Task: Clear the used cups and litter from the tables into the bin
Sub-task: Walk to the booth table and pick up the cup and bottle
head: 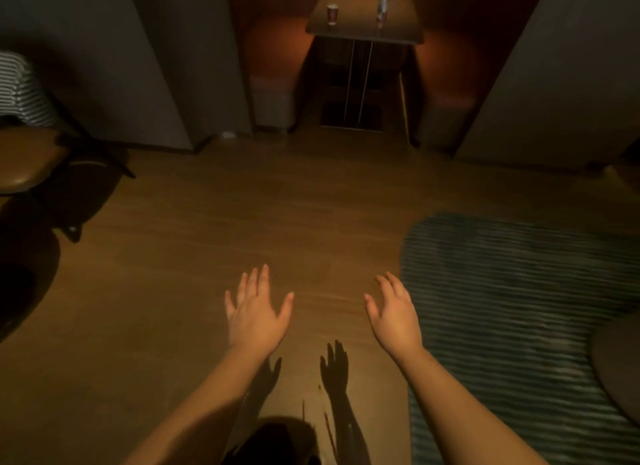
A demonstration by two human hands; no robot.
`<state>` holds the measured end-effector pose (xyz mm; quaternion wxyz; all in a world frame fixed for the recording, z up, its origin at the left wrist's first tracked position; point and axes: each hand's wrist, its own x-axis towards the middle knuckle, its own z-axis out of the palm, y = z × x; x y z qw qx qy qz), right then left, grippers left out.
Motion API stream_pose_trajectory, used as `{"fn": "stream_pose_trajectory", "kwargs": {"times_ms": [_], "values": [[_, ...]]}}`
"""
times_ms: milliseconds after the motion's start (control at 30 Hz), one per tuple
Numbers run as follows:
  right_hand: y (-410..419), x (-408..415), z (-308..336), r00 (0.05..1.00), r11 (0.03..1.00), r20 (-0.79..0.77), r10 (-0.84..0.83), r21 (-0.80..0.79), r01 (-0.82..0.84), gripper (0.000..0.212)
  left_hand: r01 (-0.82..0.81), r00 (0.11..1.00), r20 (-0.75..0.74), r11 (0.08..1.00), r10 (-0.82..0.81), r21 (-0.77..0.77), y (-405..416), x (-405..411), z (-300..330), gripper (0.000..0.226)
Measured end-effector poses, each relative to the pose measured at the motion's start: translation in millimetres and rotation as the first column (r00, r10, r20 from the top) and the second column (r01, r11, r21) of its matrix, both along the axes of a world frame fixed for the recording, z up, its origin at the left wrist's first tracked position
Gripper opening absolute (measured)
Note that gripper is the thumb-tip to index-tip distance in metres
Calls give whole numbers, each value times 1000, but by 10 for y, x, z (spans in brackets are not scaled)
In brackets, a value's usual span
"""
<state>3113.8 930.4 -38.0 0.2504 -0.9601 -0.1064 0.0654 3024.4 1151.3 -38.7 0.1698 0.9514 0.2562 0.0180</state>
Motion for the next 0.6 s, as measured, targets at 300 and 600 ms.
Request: {"fn": "stream_pose_trajectory", "kwargs": {"times_ms": [300,600], "values": [[1318,2715,-126,999,1000,34,-10,26,9,50,76,996,46,997,-77,17,1298,2865,-118,77],[2593,5559,159,993,994,48,-110,-9,111,51,145,988,53,989,-147,29,2723,5903,251,74]]}}
